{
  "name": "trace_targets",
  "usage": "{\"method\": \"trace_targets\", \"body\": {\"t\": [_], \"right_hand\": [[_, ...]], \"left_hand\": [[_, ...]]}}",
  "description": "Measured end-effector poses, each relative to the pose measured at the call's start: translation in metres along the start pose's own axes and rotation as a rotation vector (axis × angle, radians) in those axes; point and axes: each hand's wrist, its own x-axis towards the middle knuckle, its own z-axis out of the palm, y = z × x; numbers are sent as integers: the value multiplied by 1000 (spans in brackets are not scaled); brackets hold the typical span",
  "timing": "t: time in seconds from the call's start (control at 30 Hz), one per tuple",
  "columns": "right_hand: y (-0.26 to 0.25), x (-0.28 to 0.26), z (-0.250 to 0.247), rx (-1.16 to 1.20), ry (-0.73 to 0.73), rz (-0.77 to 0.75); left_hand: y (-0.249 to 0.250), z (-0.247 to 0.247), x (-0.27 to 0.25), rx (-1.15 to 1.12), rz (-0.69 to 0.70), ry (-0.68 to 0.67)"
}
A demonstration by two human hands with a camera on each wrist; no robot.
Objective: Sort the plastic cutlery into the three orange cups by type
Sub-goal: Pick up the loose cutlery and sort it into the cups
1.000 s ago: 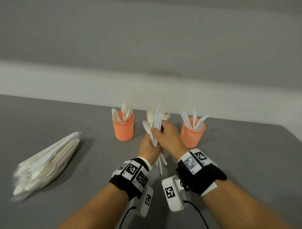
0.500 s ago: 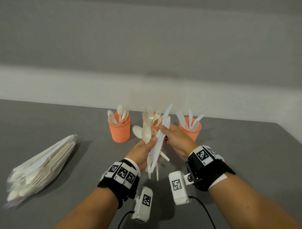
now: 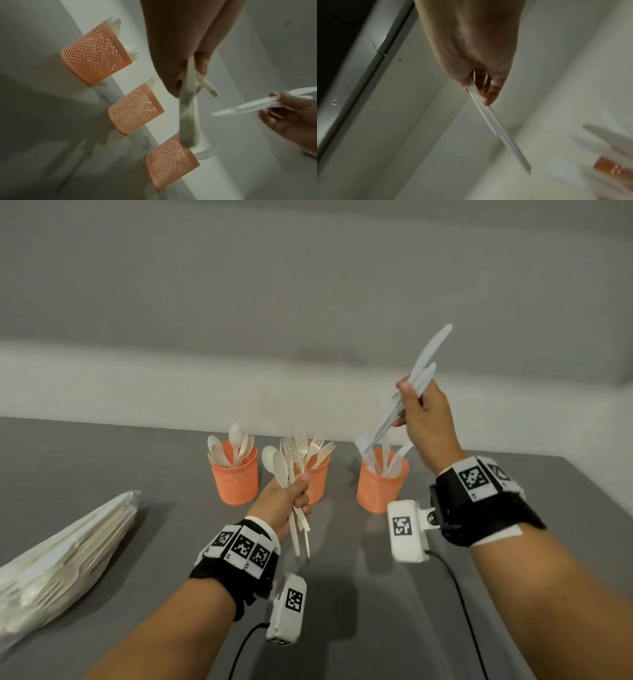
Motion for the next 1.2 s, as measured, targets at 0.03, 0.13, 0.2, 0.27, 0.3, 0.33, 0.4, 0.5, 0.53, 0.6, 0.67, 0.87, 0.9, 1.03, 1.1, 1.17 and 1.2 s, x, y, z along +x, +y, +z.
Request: {"method": "trace_targets", "body": {"t": [0.03,0.13,0.2,0.27,0.3,0.33,0.4,0.5,0.53,0.6,0.67,0.87,0.9,1.03,1.1,1.17,1.2], "right_hand": [[7,7,-4,-57,26,-20],[37,17,-8,-250,12,1],[63,18,-8,-346,-58,136],[91,19,-5,-388,-218,323],[99,18,-3,-375,-308,406],[104,18,-1,-352,-368,468],[102,24,1,-332,-370,469],[74,29,2,-367,-150,162],[61,26,5,-349,-69,29],[37,15,18,-255,-73,-123],[24,-4,37,-233,-301,-110],[30,-47,83,-60,-580,238],[30,-48,85,-3,-558,268],[24,-32,83,390,-314,357],[23,-21,77,447,-225,357],[26,-17,76,427,-284,421],[27,-19,78,418,-359,472]], "left_hand": [[0,0,-1,25,-5,-24],[2,2,-3,38,-37,-82],[4,3,-5,32,-55,-112],[6,3,-7,39,-76,-144],[8,3,-8,40,-94,-164],[9,3,-8,40,-111,-183],[11,1,-6,42,-134,-208],[12,-1,-1,66,-139,-207],[12,-1,1,67,-135,-201],[11,1,6,56,-120,-186],[10,3,10,34,-107,-187],[11,5,10,130,-148,-249],[11,3,9,130,-150,-251],[13,-10,10,92,-151,-221],[14,-16,10,110,-150,-216],[16,-19,9,133,-141,-227],[17,-19,8,134,-132,-238]]}}
